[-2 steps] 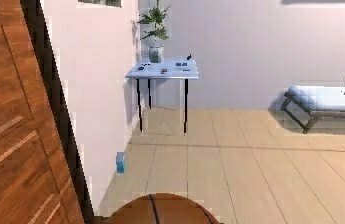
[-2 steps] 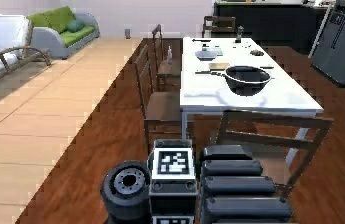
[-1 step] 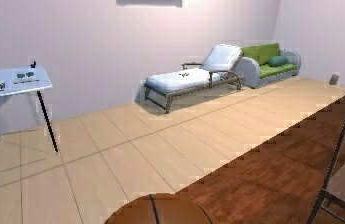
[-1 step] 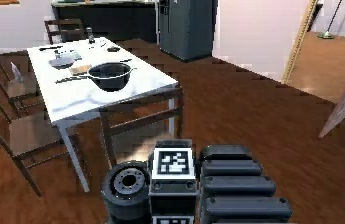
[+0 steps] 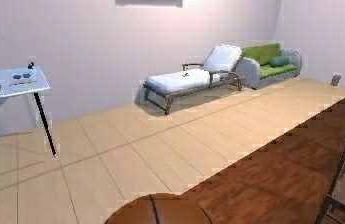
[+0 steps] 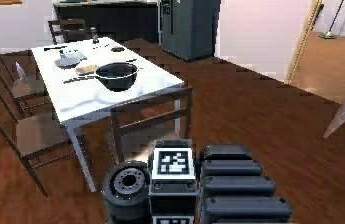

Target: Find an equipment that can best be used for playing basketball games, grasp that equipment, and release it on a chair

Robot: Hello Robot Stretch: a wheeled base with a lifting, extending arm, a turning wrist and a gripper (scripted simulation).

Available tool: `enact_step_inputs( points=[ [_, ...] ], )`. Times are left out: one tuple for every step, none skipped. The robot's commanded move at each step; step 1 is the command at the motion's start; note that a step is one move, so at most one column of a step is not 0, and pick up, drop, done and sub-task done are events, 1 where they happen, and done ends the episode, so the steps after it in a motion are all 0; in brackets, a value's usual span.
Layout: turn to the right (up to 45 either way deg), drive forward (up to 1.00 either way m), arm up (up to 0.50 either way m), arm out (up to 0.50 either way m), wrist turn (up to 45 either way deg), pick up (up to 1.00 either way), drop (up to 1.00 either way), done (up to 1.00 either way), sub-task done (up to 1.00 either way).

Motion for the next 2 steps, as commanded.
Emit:
enact_step_inputs(
  points=[
    [18.0, 0.00, 0.00, 0.00, 0.0, 0.00, 0.00, 0.00, 0.00],
    [0.0, 0.95, 0.00, 0.00, 0.0, 0.00, 0.00, 0.00, 0.00]
  ],
)
